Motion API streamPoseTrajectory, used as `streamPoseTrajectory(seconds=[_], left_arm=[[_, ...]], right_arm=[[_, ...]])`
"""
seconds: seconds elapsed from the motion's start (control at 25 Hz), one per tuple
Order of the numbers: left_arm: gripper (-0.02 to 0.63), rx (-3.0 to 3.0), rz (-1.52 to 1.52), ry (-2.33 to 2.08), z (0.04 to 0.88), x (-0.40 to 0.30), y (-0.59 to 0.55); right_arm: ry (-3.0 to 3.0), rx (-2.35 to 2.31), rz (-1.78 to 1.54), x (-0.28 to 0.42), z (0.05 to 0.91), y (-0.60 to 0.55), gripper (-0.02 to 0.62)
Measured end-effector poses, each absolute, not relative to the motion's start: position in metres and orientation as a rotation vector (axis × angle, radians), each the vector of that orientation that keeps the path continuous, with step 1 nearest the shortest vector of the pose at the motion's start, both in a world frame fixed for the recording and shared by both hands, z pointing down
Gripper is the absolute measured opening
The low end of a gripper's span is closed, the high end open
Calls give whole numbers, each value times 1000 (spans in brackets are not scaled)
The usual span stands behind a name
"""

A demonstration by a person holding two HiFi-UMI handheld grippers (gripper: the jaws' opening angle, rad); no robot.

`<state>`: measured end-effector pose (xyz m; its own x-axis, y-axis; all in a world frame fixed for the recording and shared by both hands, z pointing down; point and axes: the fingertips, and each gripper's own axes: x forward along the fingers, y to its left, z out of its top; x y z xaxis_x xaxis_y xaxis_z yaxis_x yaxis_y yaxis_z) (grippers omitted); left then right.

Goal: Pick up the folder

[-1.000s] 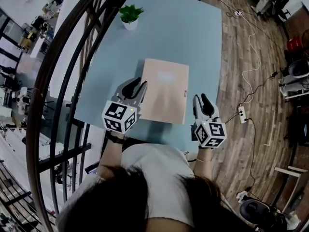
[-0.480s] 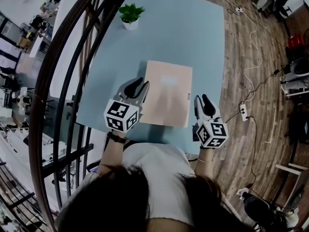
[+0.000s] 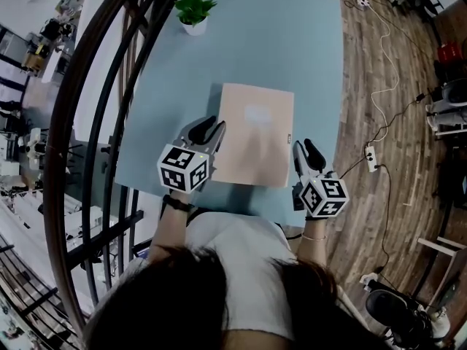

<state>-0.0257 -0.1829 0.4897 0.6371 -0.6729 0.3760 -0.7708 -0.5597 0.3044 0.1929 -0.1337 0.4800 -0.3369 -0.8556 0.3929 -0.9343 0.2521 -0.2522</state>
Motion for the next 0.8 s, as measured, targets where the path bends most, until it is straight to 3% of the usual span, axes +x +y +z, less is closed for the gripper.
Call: streamPoseTrajectory(seconds=[0.8], left_arm=[[138, 2096, 372, -1053, 594, -41, -166]], right_arm=[[-2266, 1642, 890, 197, 540, -127, 92]])
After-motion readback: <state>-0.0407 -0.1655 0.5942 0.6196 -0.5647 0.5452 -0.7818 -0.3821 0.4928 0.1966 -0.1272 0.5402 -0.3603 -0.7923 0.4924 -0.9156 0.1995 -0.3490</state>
